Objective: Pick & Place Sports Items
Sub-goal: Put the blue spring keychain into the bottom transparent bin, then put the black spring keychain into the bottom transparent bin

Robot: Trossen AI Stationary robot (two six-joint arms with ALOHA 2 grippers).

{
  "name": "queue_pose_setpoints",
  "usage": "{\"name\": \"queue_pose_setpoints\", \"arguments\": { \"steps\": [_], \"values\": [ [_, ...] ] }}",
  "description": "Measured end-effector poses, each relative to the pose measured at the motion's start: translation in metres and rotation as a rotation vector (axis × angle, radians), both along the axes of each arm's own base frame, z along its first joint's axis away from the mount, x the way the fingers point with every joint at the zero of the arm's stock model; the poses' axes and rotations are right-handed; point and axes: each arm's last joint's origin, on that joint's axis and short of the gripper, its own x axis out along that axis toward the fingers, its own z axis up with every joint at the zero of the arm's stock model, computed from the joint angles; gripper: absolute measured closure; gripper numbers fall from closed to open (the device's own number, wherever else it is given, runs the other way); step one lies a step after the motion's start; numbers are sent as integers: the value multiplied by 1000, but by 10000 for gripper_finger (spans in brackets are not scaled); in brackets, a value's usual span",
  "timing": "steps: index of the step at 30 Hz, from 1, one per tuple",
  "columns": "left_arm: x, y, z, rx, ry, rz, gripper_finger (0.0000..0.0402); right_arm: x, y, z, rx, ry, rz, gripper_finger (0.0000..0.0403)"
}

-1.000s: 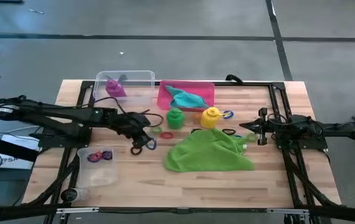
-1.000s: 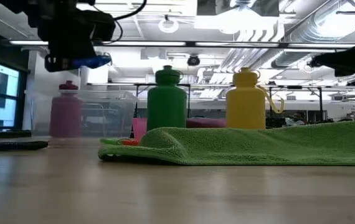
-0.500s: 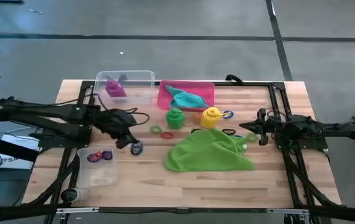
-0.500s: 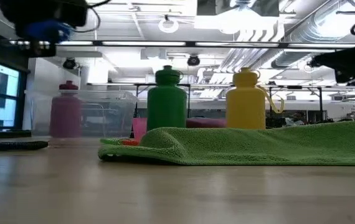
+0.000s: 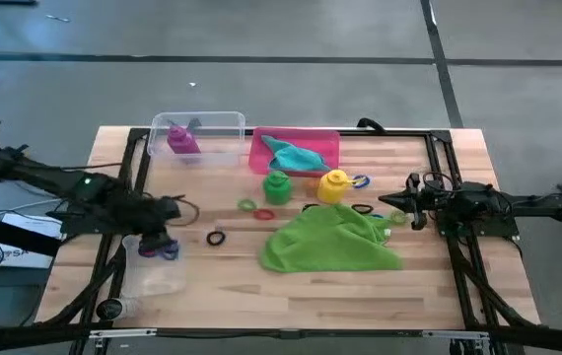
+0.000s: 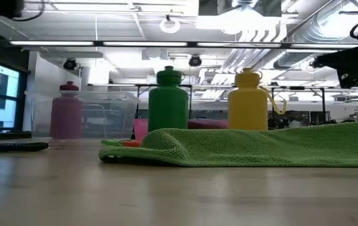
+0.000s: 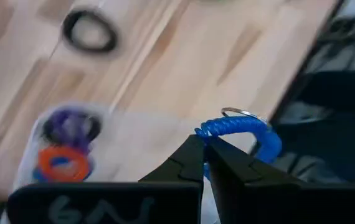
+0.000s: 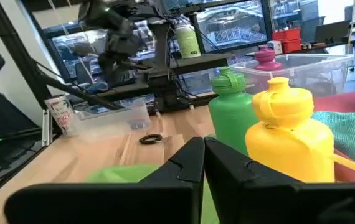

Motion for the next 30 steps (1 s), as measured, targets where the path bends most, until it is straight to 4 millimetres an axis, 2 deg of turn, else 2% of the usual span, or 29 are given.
{"name": "queue_pose_setpoints", "arguments": {
  "steps": [8,15,19,22,30],
  "values": [
    [-8,-17,-16,145,186,-20,401,0,0,0,-2,0,0,403],
    [1,-32,-29,228,267,-85,401,0,0,0,4,-3,2,403],
    [8,-40,-39,260,325,-107,390,0,0,1,134,-16,16,403],
    [13,-46,-46,253,379,-134,353,0,0,1,221,-22,14,403],
    [16,-55,-55,227,477,-104,203,0,0,1,317,-39,-7,402]
  ]
}}
